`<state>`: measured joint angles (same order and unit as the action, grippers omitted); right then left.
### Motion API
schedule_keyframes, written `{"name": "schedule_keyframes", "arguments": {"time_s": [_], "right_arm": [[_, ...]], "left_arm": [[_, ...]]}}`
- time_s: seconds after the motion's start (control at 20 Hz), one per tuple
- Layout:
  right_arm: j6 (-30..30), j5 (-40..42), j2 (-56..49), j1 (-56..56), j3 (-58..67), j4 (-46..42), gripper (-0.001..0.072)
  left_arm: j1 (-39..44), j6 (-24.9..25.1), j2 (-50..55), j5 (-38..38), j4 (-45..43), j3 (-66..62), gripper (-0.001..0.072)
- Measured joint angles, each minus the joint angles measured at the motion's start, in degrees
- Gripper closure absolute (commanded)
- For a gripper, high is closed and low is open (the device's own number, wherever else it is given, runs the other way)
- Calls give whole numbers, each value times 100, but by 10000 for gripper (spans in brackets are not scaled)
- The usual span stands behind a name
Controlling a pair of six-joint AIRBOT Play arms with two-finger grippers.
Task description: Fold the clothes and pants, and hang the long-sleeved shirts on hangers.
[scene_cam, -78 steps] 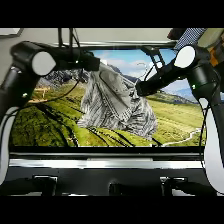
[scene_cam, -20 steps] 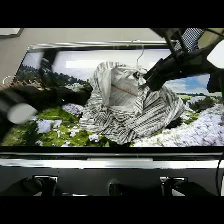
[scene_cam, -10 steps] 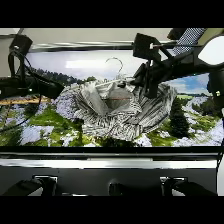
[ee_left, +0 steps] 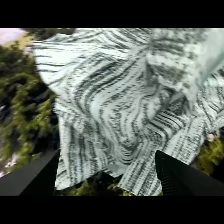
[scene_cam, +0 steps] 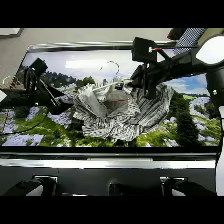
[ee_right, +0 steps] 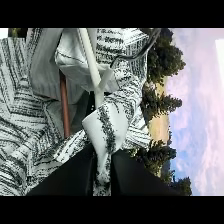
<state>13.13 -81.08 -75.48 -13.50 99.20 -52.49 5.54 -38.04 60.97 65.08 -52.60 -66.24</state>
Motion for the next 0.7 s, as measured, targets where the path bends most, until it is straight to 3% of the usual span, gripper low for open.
{"name": "schedule_keyframes", "arguments": {"time_s": [0.25, 0.35, 0.5, 0.55, 0.6, 0.65, 0.7], "right_arm": [[-15, -61, -24, 0, 0, 61, 673], [22, -107, -24, 0, 0, 74, 673], [90, -146, -24, 0, 0, 109, 673], [94, -160, -24, 0, 0, 125, 673], [111, -168, -24, 0, 0, 142, 673], [116, -181, -24, 0, 0, 166, 672], [160, -142, -24, 2, 0, 173, 672]], "left_arm": [[-59, 688, 208, 105, 748, 101, 45], [-44, 874, 289, 28, 925, 109, 113], [98, 1051, 417, -153, 1067, 116, 115], [179, 1106, 466, -223, 1088, 118, 239], [262, 1141, 505, -275, 1104, 118, 454], [350, 1182, 544, -345, 1132, 118, 605], [415, 1294, 570, -374, 1099, 118, 666]]}}
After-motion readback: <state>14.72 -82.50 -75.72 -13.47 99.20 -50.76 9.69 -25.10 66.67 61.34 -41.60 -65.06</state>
